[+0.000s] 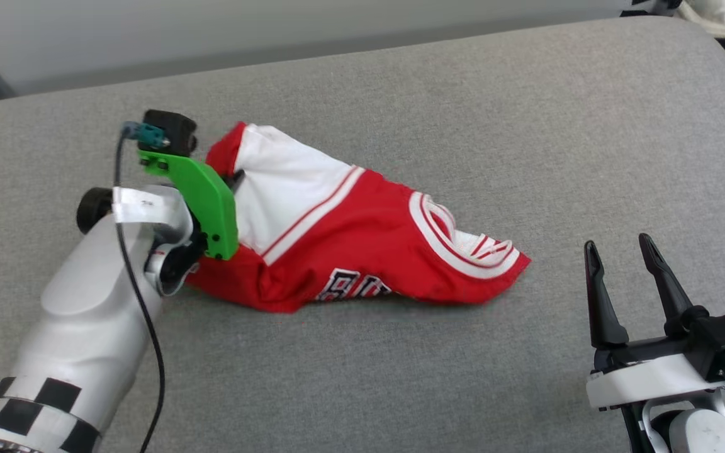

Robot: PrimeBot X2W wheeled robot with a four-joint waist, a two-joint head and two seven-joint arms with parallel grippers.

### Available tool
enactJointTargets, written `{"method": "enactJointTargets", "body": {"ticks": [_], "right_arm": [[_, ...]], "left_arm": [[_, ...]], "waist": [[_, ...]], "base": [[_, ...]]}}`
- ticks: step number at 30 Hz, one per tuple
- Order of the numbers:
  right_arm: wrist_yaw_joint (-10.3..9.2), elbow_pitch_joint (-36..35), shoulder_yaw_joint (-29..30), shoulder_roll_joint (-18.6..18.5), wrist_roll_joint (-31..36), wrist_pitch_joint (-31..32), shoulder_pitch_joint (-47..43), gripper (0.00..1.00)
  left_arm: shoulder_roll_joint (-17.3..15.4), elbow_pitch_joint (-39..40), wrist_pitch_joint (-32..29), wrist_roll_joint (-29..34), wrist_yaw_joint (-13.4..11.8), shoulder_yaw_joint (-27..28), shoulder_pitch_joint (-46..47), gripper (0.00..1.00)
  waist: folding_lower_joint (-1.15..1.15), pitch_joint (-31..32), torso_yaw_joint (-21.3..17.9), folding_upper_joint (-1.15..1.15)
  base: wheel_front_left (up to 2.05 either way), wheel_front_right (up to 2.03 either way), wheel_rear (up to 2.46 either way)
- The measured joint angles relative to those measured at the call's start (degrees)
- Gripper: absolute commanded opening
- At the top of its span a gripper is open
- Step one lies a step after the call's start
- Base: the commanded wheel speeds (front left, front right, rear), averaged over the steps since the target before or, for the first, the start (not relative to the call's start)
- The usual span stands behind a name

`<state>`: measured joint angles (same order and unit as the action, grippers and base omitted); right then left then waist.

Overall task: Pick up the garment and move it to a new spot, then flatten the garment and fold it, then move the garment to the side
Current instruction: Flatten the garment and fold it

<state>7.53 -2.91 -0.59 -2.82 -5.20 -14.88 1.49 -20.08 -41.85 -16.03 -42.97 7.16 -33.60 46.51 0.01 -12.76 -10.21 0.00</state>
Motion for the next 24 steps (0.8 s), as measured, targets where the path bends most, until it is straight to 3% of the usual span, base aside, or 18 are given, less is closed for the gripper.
{"method": "enactJointTargets", "body": {"ticks": [6, 14, 20, 24], "right_arm": [[0.0, 0.19, 0.67, 0.0, 0.35, 0.0, -1.69, 1.0], [0.0, 0.36, 0.67, 0.01, 0.33, 0.0, -2.86, 1.0], [0.0, 0.35, 0.79, 0.01, -0.04, 0.01, -3.21, 1.0], [0.0, 0.29, 0.92, 0.01, -0.64, 0.0, -3.25, 1.0]], "left_arm": [[-3.18, 3.22, 9.89, -0.25, -1.71, 4.77, 1.72, 0.0], [-3.66, 15.46, 20.26, 5.12, -7.38, 5.75, 6.38, 0.0], [-0.85, 24.18, 17.07, 9.44, -10.68, -0.64, 4.88, 0.0], [3.38, 27.39, 16.14, 9.34, -12.96, -5.05, -3.27, 0.0]], "waist": [[0.0, 3.35, 1.99, 0.0], [0.0, 7.06, 5.17, 0.0], [0.0, 8.37, 7.03, 0.0], [-0.01, 8.4, 7.02, 0.0]], "base": [[0.0, 0.0, 0.0], [0.0, 0.0, 0.0], [0.0, 0.0, 0.0], [0.0, 0.0, 0.0]]}}
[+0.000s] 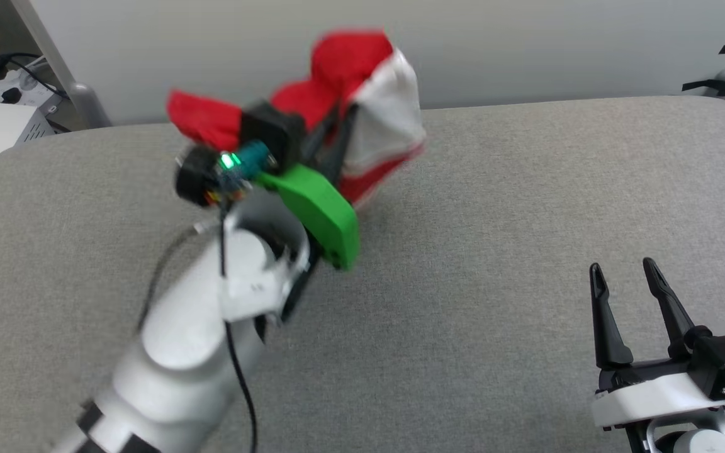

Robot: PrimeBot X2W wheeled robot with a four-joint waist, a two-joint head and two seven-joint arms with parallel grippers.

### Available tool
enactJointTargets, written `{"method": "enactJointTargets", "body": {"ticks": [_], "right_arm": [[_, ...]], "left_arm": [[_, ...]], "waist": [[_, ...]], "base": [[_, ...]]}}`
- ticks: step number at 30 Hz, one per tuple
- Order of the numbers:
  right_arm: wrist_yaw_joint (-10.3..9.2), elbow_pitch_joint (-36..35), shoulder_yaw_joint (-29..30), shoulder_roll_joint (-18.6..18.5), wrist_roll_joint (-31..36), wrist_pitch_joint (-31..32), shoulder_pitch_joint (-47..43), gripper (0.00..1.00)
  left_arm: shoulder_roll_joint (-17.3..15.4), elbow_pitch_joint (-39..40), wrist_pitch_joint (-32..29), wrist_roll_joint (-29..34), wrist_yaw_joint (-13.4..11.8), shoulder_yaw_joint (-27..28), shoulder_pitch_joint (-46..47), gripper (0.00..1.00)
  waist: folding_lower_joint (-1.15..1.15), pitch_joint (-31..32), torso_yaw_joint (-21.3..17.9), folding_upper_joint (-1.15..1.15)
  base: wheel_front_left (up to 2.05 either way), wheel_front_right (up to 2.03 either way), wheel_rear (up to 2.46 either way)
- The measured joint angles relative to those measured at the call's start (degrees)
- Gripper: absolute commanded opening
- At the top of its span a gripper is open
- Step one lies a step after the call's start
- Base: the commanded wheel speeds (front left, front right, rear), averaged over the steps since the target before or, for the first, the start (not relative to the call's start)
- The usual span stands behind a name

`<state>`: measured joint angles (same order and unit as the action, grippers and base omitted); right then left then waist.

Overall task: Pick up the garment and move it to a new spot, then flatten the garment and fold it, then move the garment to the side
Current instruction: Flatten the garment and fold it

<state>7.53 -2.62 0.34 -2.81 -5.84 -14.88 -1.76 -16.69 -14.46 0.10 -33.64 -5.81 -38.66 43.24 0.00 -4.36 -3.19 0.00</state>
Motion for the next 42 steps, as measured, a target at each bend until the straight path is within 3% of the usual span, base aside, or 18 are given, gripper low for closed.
{"method": "enactJointTargets", "body": {"ticks": [5, 10, 11, 14, 16, 24, 28, 35, 42], "right_arm": [[0.0, 0.08, -0.08, 0.0, -0.22, 0.01, 0.0, 1.0], [0.0, 0.08, 0.31, -0.01, -0.23, 0.0, 0.03, 1.0], [0.0, 0.09, 0.33, -0.01, -0.23, 0.01, 0.03, 1.0], [0.0, 0.11, 0.37, -0.01, -0.23, 0.0, 0.04, 1.0], [0.0, 0.25, 0.52, -0.01, -0.24, 0.0, 0.04, 1.0], [0.0, 0.47, 1.08, 0.0, -0.22, 0.01, -0.15, 1.0], [0.0, 0.73, 1.56, 0.0, 0.1, 0.0, -0.53, 1.0], [0.0, 0.73, 2.04, 0.0, 0.56, 0.0, -1.59, 1.0], [0.0, 0.71, 2.37, 0.0, 1.01, 0.01, -1.99, 1.0]], "left_arm": [[5.99, -2.99, -0.09, 0.0, -2.97, -6.91, -11.79, 0.0], [11.17, -9.06, 0.43, 0.33, -4.44, -11.49, -15.82, 0.0], [11.62, -10.15, 0.24, 0.83, -4.61, -12.47, -15.8, 1.0], [12.65, -12.73, -1.64, 1.3, -3.94, -15.67, -15.91, 1.0], [13.5, -12.39, -0.53, 0.18, -1.89, -16.97, -15.58, 1.0], [13.22, -7.87, 6.54, -1.44, -2.05, -11.99, -9.89, 1.0], [9.36, -5.67, 9.54, -2.12, -2.8, -7.19, -7.97, 1.0], [-1.58, -3.02, 13.37, -2.43, -4.55, 0.09, -10.56, 1.0], [-5.86, 1.87, 14.55, -3.24, -4.71, 4.52, -21.5, 1.0]], "waist": [[0.0, -0.46, -1.0, 0.0], [0.0, -1.0, -2.05, 0.0], [0.0, -1.04, -2.18, 0.0], [0.0, -1.14, -2.44, 0.0], [0.0, -0.89, -2.16, 0.0], [0.0, 0.17, 0.18, 0.0], [0.0, 0.94, 1.57, 0.0], [0.0, 2.35, 4.13, 0.0], [0.0, 2.82, 5.6, 0.0]], "base": [[0.0, 0.0, 0.0], [0.0, 0.0, 0.0], [0.0, 0.0, 0.0], [0.0, 0.0, 0.0], [0.0, 0.0, 0.0], [0.0, 0.0, 0.0], [0.0, 0.0, 0.0], [0.0, 0.0, 0.0], [0.0, 0.0, 0.0]]}}
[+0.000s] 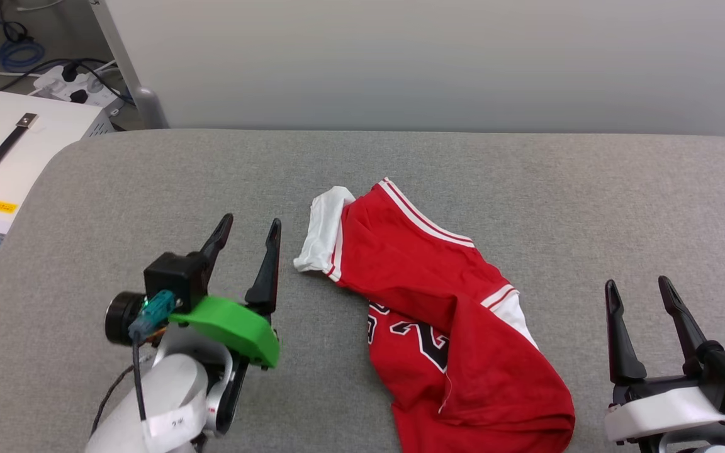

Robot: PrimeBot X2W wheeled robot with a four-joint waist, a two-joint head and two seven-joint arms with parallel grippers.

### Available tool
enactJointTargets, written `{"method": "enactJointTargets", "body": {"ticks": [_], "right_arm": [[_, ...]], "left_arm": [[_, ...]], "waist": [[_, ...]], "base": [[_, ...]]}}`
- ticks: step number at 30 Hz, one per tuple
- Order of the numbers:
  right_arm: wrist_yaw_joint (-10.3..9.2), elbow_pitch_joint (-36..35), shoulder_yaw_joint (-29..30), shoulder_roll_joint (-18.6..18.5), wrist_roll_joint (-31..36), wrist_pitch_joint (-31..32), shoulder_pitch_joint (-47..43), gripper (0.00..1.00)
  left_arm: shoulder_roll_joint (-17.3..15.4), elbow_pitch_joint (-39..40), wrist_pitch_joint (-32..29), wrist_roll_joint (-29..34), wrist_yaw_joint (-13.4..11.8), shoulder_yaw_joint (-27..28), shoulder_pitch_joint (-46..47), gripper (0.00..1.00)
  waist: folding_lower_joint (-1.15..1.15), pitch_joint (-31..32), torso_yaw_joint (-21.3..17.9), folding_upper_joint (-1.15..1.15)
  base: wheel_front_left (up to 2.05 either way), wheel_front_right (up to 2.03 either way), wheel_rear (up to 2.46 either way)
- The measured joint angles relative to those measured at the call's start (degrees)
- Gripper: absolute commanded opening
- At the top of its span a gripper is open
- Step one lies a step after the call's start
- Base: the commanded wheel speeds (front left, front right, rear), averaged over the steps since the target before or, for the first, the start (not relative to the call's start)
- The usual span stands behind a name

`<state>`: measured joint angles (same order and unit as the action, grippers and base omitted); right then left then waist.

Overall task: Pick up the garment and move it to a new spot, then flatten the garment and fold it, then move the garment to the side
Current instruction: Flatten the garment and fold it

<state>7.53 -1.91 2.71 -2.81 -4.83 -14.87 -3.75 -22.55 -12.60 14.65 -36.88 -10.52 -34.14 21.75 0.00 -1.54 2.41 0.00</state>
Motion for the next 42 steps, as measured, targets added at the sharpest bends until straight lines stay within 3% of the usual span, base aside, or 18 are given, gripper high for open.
{"method": "enactJointTargets", "body": {"ticks": [7, 15, 19, 25, 27, 33, 37, 42], "right_arm": [[0.0, 0.79, 0.68, 0.0, 0.14, 0.0, -0.86, 1.0], [0.0, 2.09, -0.22, -0.62, 2.69, 0.56, -0.88, 1.0], [0.0, 3.69, -3.63, -5.23, 1.74, 10.32, -0.57, 1.0], [0.0, 3.89, -10.44, -14.17, -7.77, 30.28, 5.68, 1.0], [-0.01, 3.94, -12.38, -16.16, -13.14, 37.67, 8.16, 1.0], [-0.01, 4.9, -14.86, -20.34, -20.41, 53.52, 14.77, 1.0], [-0.01, 6.43, -15.45, -21.38, -21.57, 59.88, 17.14, 1.0], [0.0, 8.69, -15.57, -21.94, -20.9, 62.15, 19.17, 1.0]], "left_arm": [[2.48, 8.28, 0.02, 5.25, 0.84, 7.15, -10.52, 1.0], [4.63, 8.76, 0.02, 10.43, 5.02, 10.81, -12.87, 1.0], [5.64, 7.8, 0.02, 11.81, 6.15, 11.7, -12.85, 1.0], [8.15, 6.59, 0.03, 13.45, 7.61, 12.77, -12.81, 1.0], [8.71, 5.66, 0.02, 13.72, 8.23, 12.99, -12.78, 1.0], [10.24, 4.89, 0.03, 14.59, 9.29, 14.48, -11.67, 1.0], [11.13, 4.55, 0.02, 15.51, 9.88, 15.58, -11.04, 1.0], [12.57, 4.52, 0.03, 16.84, 10.81, 16.69, -10.2, 1.0]], "waist": [[0.0, -0.18, 0.71, 0.0], [0.0, -1.08, 1.73, 0.0], [0.0, -1.94, 2.52, 0.0], [0.0, -3.64, 4.14, 0.0], [0.0, -4.31, 4.87, 0.0], [0.0, -6.75, 6.85, 0.0], [0.0, -8.58, 8.38, 0.0], [0.0, -10.82, 10.33, 0.0]], "base": [[0.0, 0.0, 0.0], [0.0, 0.0, 0.0], [0.0, 0.0, 0.0], [0.0, 0.0, 0.0], [0.0, 0.0, 0.0], [0.0, 0.0, 0.0], [0.0, 0.0, 0.0], [0.0, 0.0, 0.0]]}}
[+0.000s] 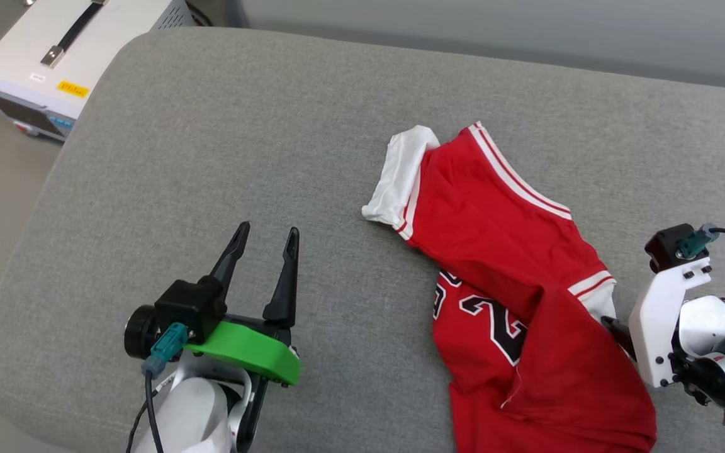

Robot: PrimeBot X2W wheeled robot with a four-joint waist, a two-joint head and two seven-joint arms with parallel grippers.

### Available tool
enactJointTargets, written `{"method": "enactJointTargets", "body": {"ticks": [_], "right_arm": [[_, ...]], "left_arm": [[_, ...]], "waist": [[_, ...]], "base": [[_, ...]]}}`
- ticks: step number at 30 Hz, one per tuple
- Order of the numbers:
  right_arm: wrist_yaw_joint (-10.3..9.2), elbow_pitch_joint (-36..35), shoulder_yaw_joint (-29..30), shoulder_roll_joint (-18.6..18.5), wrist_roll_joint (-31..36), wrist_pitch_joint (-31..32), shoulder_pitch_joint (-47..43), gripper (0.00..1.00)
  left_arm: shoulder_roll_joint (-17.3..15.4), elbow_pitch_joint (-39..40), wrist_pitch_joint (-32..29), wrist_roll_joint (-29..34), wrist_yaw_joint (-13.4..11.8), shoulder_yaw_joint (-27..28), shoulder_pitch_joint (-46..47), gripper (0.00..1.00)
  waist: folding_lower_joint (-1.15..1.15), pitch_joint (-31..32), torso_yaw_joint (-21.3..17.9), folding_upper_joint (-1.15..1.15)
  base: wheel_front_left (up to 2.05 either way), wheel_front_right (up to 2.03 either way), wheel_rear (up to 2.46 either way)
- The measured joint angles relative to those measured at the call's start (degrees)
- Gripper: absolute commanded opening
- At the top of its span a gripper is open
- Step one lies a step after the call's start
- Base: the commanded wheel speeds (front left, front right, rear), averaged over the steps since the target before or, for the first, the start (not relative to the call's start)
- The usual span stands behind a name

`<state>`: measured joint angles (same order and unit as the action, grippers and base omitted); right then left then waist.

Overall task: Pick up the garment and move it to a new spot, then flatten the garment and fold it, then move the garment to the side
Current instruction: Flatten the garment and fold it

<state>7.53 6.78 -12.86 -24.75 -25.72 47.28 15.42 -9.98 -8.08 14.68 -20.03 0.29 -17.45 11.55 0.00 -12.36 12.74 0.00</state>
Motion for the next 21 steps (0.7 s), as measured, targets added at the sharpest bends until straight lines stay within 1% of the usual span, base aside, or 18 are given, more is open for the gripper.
{"method": "enactJointTargets", "body": {"ticks": [2, 6, 7, 8, 9, 12, 17, 21], "right_arm": [[-0.01, 0.55, -0.53, -0.47, 0.44, 0.22, 0.48, 1.0], [-0.09, 1.66, -1.2, -1.03, -2.01, 2.04, 1.25, 1.0], [-0.11, 1.74, -1.7, -1.66, -2.65, 2.98, 1.21, 0.93], [-0.19, 1.66, -2.2, -2.31, -3.33, 3.64, 1.16, 0.38], [-0.2, 1.46, -2.52, -2.85, -4.03, 3.99, 1.16, 0.0], [-0.18, 1.01, -3.11, -4.31, -5.28, 3.81, 1.15, 0.0], [0.01, 0.51, -4.0, -6.92, -5.3, 2.34, 0.73, 0.0], [0.01, 0.36, -3.66, -11.88, -3.96, 1.27, 0.03, 0.0]], "left_arm": [[0.6, -0.1, -0.01, 0.35, 0.48, 0.41, 0.27, 1.0], [1.9, -0.37, -0.01, 1.09, 1.05, 1.43, 0.76, 1.0], [2.2, -0.43, -0.01, 1.29, 1.08, 1.78, 0.84, 1.0], [2.43, -0.45, 0.0, 1.48, 1.34, 2.2, 0.85, 1.0], [2.63, -0.51, -0.01, 1.58, 1.56, 2.57, 0.84, 1.0], [3.02, -0.79, -0.01, 2.32, 2.0, 3.48, 0.83, 1.0], [3.53, -1.36, -0.01, 3.26, 2.59, 4.86, 0.77, 1.0], [4.36, -1.37, -0.01, 3.92, 3.46, 5.08, 0.77, 1.0]], "waist": [[0.0, -0.85, 0.72, 0.0], [0.0, -2.34, 2.2, 0.0], [0.0, -2.6, 2.55, 0.0], [0.0, -2.84, 2.88, 0.0], [0.0, -3.03, 3.14, 0.0], [0.0, -3.18, 3.47, 0.0], [0.0, -2.13, 2.94, 0.0], [0.0, -0.99, 2.14, 0.0]], "base": [[0.0, 0.0, 0.0], [0.0, 0.0, 0.0], [0.0, 0.0, 0.0], [0.0, 0.0, 0.0], [0.0, 0.0, 0.0], [0.0, 0.0, 0.0], [0.0, 0.0, 0.0], [0.0, 0.0, 0.0]]}}
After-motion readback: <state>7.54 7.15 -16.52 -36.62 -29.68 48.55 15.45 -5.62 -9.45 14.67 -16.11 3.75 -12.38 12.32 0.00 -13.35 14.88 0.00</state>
